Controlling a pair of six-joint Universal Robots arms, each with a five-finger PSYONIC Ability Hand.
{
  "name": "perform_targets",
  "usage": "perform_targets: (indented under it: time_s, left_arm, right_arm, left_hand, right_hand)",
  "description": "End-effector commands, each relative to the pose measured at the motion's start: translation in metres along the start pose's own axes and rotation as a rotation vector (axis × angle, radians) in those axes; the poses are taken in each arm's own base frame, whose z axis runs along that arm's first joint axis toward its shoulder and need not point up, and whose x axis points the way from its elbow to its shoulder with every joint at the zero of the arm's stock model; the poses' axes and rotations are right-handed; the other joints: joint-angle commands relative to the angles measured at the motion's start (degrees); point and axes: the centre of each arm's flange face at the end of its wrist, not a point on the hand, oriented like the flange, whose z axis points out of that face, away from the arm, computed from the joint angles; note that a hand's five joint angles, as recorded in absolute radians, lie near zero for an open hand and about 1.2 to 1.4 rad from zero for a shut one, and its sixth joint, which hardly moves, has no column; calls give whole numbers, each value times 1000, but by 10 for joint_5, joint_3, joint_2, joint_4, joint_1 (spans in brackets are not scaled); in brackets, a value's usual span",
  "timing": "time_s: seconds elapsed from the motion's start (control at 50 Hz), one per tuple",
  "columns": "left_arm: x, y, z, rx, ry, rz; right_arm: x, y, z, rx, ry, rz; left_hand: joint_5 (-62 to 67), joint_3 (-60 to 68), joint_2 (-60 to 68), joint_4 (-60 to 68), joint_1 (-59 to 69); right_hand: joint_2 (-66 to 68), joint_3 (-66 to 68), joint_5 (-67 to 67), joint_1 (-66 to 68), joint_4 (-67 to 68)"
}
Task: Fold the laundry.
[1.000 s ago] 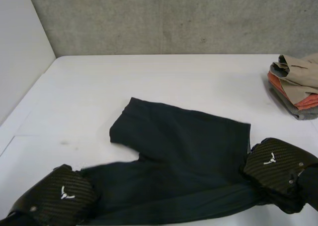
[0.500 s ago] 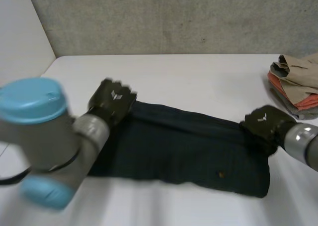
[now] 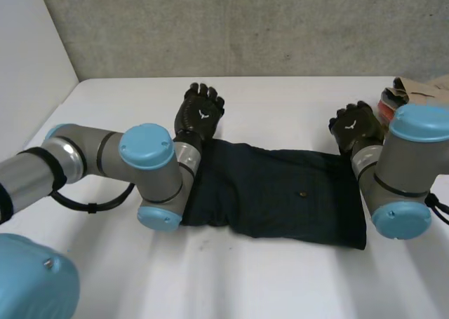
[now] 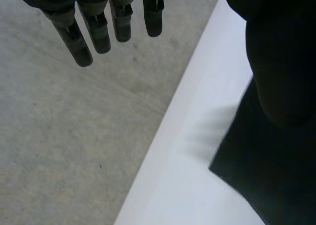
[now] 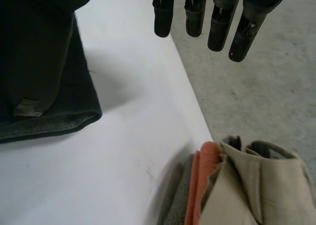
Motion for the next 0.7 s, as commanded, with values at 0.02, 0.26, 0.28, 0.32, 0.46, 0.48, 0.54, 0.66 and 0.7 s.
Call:
perform_targets:
  time_s: [0.02, 0.26, 0.28, 0.32, 0.46, 0.48, 0.54, 0.66, 0.7]
  left_arm:
    - [-21, -28, -24, 58, -37, -16]
    - [-39, -38, -69, 18, -5, -134]
    - [-39, -39, -71, 15, -3, -146]
    - [-39, -39, -77, 11, 7, -178]
    - [-37, -35, -84, -10, 22, -194]
    - [-36, -33, -85, -15, 24, -193]
    - [-36, -32, -85, -18, 25, -195]
    - [-42, -35, -90, -14, 17, -197]
    - [-45, -38, -91, -8, 13, -197]
  right_arm:
    - [26, -20, -54, -4, -16, 194]
    - [5, 7, -119, -154, -313, 473]
    - [5, 11, -119, -161, -313, 479]
    - [1, 20, -118, -175, -317, 491]
    - [-7, 28, -114, -167, -314, 490]
    - [-11, 32, -111, -176, -319, 492]
    - [-15, 37, -106, -186, -324, 491]
    - [3, 45, -101, -181, -266, 456]
    - [15, 48, -104, -181, -238, 376]
  left_hand:
    - [-26, -19, -16, -16, -11]
    - [-26, -19, -16, -16, -11]
    - [-26, -19, -16, -16, -11]
    - [-26, -19, -16, -16, -11]
    - [-26, -19, -16, -16, -11]
    - [-26, -19, -16, -16, -11]
    - [-26, -19, -16, -16, -11]
    - [-26, -19, -16, -16, -11]
    - [-26, -19, -16, -16, -11]
  right_hand:
    - [-28, -19, -39, -15, -33]
    - [-28, -19, -39, -15, -33]
    - [-28, -19, -39, -15, -33]
    - [-10, -1, -22, 2, -15]
    - [138, 147, 126, 150, 132]
    - [216, 225, 205, 229, 211]
    - [539, 548, 527, 551, 533]
    - [672, 681, 661, 685, 667]
    - [672, 681, 661, 685, 667]
